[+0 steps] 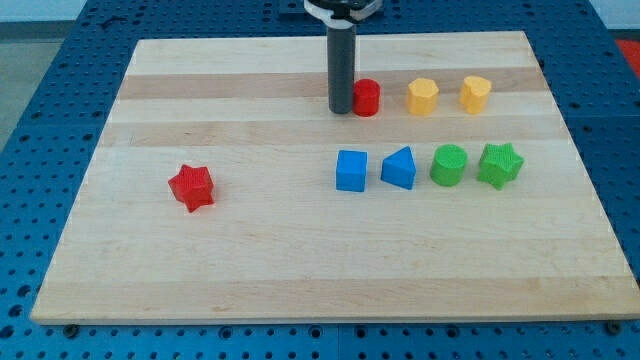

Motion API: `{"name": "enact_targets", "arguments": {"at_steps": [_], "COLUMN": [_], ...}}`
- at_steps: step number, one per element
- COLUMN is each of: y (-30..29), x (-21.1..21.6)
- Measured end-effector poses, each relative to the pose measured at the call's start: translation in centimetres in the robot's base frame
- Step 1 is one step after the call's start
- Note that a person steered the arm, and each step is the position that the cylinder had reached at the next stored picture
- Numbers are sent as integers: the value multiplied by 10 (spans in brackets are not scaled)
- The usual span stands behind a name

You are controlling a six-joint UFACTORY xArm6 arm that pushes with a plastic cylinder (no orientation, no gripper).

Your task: Move the red star towards the red circle

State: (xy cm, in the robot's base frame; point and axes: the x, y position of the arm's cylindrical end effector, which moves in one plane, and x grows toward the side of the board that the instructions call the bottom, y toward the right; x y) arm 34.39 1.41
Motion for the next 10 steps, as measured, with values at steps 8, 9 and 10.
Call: {"name": "enact_targets", "arguments": {"at_steps": [8,9,10], "y": [-267,-219,-196], "x": [151,181,164]}}
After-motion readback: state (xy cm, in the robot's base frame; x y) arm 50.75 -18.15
